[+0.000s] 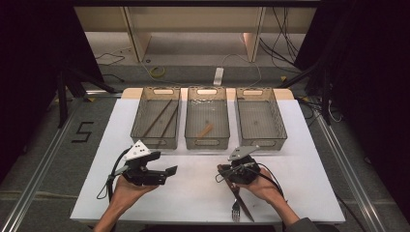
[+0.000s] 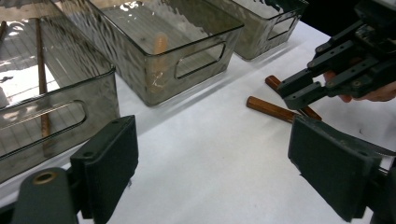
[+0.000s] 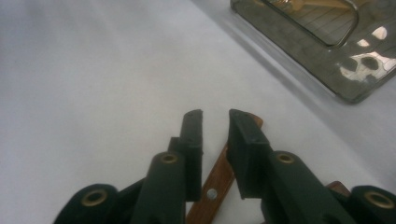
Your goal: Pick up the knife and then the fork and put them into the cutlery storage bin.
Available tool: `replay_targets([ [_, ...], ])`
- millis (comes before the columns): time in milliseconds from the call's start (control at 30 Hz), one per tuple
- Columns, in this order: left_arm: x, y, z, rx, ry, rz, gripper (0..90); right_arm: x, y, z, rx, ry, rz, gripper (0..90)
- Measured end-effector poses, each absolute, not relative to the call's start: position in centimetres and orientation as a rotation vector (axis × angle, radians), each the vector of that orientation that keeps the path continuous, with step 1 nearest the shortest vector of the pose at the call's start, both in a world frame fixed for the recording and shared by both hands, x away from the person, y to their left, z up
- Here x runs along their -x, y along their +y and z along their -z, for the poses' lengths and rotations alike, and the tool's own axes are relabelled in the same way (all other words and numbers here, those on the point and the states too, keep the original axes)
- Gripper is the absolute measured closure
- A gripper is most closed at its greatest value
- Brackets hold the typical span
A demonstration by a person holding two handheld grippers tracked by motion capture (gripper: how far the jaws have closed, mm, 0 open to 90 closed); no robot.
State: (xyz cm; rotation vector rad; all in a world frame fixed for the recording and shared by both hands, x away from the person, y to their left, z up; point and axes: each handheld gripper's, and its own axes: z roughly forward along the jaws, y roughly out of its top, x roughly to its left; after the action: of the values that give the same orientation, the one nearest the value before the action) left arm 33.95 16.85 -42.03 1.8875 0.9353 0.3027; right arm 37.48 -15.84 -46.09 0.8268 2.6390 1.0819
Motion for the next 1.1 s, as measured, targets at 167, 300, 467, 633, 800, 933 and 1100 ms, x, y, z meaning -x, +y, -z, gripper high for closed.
replay_targets([
  [167, -33.9, 16.7, 42.1, -1.914, 0.919, -0.328, 15.6, -37.6, -15.4, 46.3, -0.809, 2.668, -1.053, 85.6],
  [300, -33.9, 16.8, 42.2, -1.912, 0.92, -0.327, 15.6, -37.7, -14.9, 46.5, -0.782, 2.706, -1.021, 87.2],
  [467, -33.9, 16.6, 42.3, -1.926, 0.917, -0.332, 15.6, -38.0, -14.3, 47.0, -0.757, 2.755, -0.96, 89.3],
  [633, -33.9, 16.7, 42.3, -1.923, 0.921, -0.332, 15.6, -38.6, -14.4, 47.4, -0.766, 2.789, -0.91, 90.0],
  [800, -33.9, 16.6, 42.3, -1.932, 0.918, -0.338, 15.6, -38.6, -14.3, 47.6, -0.732, 2.789, -0.848, 90.0],
  [933, -33.8, 16.6, 42.4, -1.931, 0.92, -0.341, 15.6, -38.9, -15.0, 47.4, -0.761, 2.782, -0.827, 90.0],
  [1100, -33.8, 16.7, 42.3, -1.929, 0.922, -0.342, 15.6, -39.2, -15.9, 47.3, -0.808, 2.787, -0.811, 90.0],
])
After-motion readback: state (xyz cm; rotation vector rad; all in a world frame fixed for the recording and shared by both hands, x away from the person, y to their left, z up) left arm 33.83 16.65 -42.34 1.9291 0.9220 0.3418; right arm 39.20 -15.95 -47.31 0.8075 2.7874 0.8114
